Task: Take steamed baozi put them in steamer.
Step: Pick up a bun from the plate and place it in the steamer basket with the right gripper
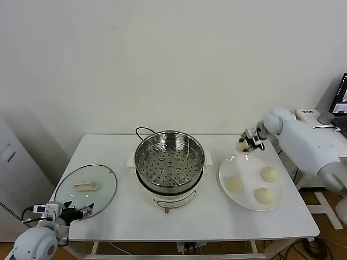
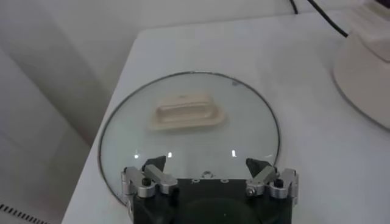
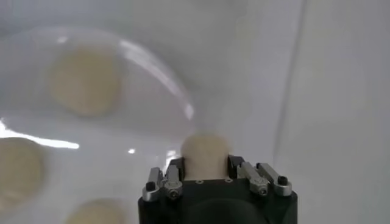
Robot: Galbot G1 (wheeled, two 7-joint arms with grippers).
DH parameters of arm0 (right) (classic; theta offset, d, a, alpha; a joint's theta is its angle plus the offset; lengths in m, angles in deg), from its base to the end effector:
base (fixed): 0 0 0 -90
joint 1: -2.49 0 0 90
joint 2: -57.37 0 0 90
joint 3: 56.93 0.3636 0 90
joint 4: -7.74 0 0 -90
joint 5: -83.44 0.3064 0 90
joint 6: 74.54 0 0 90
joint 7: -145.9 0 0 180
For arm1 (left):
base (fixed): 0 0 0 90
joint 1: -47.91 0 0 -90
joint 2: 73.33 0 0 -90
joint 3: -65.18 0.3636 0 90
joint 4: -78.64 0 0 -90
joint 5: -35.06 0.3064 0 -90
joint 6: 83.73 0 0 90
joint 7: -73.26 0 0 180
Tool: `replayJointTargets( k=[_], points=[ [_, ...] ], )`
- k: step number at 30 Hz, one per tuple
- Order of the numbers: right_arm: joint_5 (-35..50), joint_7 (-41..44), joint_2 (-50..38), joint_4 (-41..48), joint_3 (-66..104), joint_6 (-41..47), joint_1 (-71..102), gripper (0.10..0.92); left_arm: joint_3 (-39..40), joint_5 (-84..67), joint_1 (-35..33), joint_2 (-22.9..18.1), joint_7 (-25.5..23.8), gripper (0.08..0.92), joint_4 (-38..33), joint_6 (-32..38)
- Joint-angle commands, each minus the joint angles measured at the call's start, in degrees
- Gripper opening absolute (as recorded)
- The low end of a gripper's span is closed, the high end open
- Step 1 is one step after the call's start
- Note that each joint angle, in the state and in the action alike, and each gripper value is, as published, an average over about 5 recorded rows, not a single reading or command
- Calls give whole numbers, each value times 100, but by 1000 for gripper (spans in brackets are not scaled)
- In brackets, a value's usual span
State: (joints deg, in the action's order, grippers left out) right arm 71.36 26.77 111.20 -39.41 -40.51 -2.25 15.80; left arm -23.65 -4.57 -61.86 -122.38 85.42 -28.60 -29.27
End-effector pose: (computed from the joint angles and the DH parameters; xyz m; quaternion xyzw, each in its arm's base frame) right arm 0.5877 -0.1636 -0.0738 0.5023 -0.5131 0.6652 0.2050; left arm 0.2043 0.1743 -0.2965 -0.0037 -0.9313 -0.0625 0.3588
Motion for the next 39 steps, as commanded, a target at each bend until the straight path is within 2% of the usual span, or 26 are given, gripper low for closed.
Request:
replayJointTargets(
  k=[1, 9, 13, 28, 39],
  points=[
    [1091, 573, 708, -207, -917, -1431, -1529, 456, 38, 6, 10, 4, 1, 823, -10, -1],
    [1062, 1063, 2182, 583, -846, -2976, -1722, 458, 81, 9, 24, 58, -3, 823, 15, 1],
    [855, 1308, 2610, 791, -680, -3228, -1602, 458, 107, 12, 22, 59, -7, 823, 20, 6],
    [-723, 1140, 2405, -579, -571, -3228, -653, 458, 115, 18, -9, 60, -4, 823, -6, 10],
    [-2311, 734, 2403, -733, 51, -3228, 204, 458, 142, 30, 22, 30, 1, 823, 1, -6]
  ],
)
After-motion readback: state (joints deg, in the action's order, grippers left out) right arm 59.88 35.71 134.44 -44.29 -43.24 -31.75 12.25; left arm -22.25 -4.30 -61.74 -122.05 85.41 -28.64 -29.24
